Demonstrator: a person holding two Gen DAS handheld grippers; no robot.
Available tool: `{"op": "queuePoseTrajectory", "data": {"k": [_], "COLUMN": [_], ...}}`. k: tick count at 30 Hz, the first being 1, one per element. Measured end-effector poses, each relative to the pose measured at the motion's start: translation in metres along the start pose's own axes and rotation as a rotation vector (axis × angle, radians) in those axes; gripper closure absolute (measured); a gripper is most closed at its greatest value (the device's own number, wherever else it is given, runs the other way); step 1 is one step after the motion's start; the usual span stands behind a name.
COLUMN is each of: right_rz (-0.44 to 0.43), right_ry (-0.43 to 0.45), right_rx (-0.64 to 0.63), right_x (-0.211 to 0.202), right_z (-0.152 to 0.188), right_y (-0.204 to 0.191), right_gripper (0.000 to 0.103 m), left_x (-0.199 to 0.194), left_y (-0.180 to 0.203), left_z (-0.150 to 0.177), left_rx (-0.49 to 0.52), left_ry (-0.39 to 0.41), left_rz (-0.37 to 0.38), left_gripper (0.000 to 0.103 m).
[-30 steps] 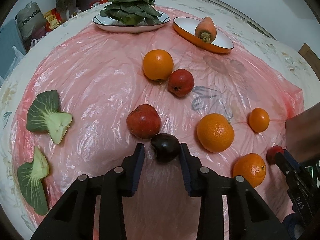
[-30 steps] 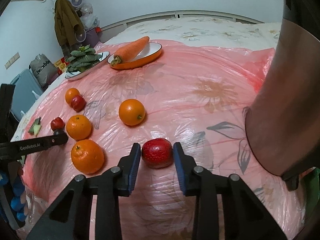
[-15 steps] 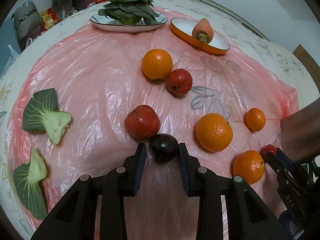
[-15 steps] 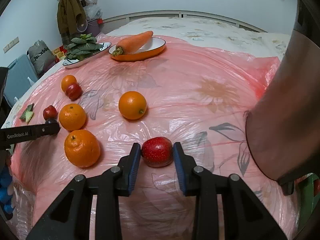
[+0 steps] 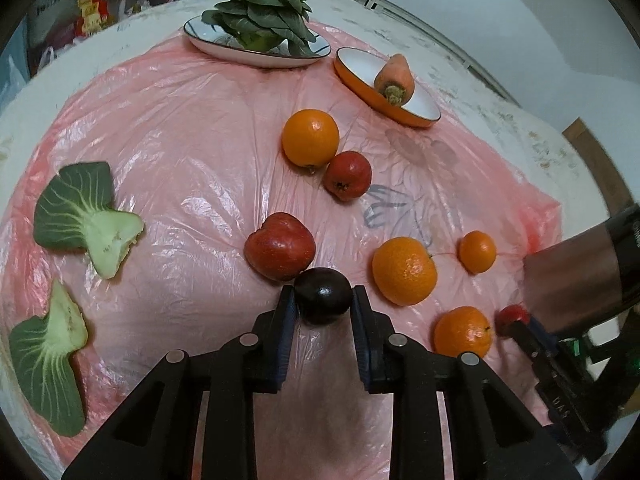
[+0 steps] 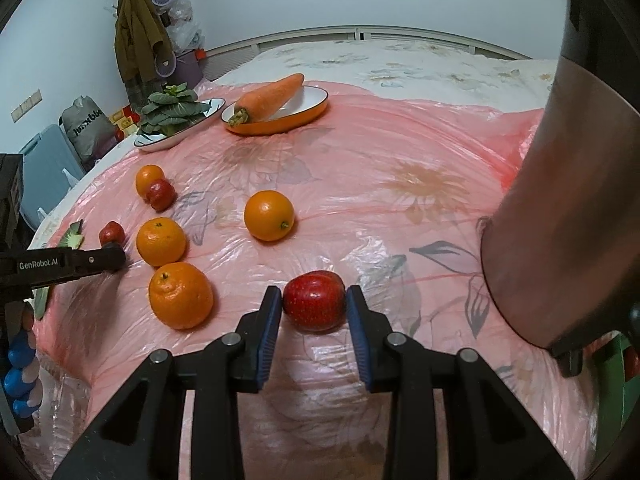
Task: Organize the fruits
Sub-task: 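Carry the plum in the left tool while the right tool carries the apple to the green tray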
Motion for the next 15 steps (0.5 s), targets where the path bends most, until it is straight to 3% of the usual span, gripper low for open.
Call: {"op": "queuePoseTrajectory", "data": {"k": [15], "right_rz": [-0.030], "right_ry": [0.000], "right_rx": [0.037], "right_x": [-0.022], "right_z": [0.014], "right_y": [-0.003], "right_gripper": [0.072], "left_x": [-0.012], "left_y": [0.001], "left_z": [0.010], "left_rx": [0.003], "left_ry": [0.002], "left_rz": [0.044], "left_gripper": [0.080]}}
Point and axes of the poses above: each gripper's, at about its wrist camera, not at the fingertips, and x roughly the way its jaws point, y to its right, z to its underside, the point moved 6 cm from there along x, roughly the way its jaws point, and after that the axes turned 4 degrees about -z, right-handed, at the moved point
